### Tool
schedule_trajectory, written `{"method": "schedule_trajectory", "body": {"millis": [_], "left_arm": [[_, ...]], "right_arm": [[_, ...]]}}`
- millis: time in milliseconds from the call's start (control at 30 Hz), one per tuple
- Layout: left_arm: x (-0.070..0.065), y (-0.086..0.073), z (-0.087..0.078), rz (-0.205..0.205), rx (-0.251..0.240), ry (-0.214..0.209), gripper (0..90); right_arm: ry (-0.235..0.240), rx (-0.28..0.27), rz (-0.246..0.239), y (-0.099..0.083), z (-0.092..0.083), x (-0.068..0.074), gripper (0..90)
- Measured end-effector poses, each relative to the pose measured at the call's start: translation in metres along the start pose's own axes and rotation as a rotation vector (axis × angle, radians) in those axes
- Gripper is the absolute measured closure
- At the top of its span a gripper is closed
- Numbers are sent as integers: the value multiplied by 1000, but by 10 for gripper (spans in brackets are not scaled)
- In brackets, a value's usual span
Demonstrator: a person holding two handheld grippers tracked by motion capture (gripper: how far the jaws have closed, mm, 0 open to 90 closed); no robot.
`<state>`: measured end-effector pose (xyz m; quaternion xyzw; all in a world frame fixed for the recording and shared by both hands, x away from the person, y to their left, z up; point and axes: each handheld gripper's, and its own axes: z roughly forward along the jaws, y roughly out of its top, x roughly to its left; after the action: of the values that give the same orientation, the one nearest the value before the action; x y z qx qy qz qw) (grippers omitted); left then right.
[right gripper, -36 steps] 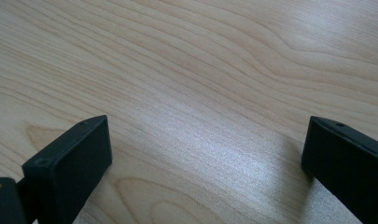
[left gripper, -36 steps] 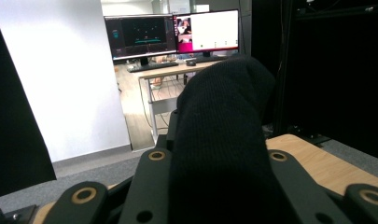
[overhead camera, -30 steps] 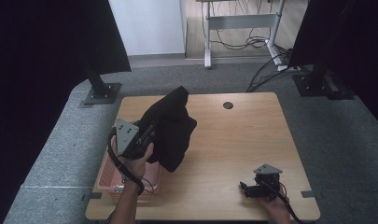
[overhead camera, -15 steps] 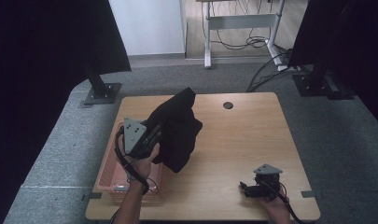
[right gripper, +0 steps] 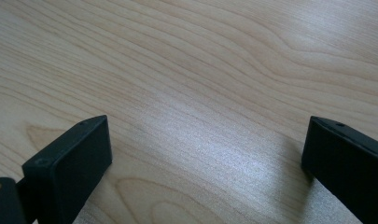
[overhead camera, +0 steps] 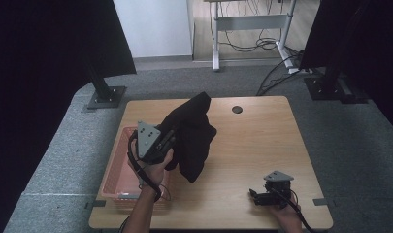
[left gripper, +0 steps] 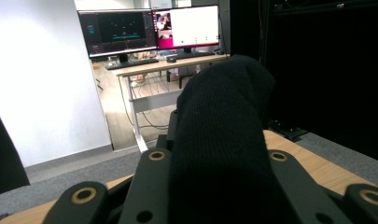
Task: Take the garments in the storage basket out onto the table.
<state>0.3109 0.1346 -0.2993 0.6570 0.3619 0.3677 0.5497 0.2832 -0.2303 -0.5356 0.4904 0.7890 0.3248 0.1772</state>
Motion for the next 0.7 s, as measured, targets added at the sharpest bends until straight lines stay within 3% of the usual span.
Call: {"method": "schedule_trajectory", "body": {"millis": [700], "left_arm": [[-18,5,11,1,1,-39,739]], "right_arm": [[-1,-1,2,0,0,0,10]]}}
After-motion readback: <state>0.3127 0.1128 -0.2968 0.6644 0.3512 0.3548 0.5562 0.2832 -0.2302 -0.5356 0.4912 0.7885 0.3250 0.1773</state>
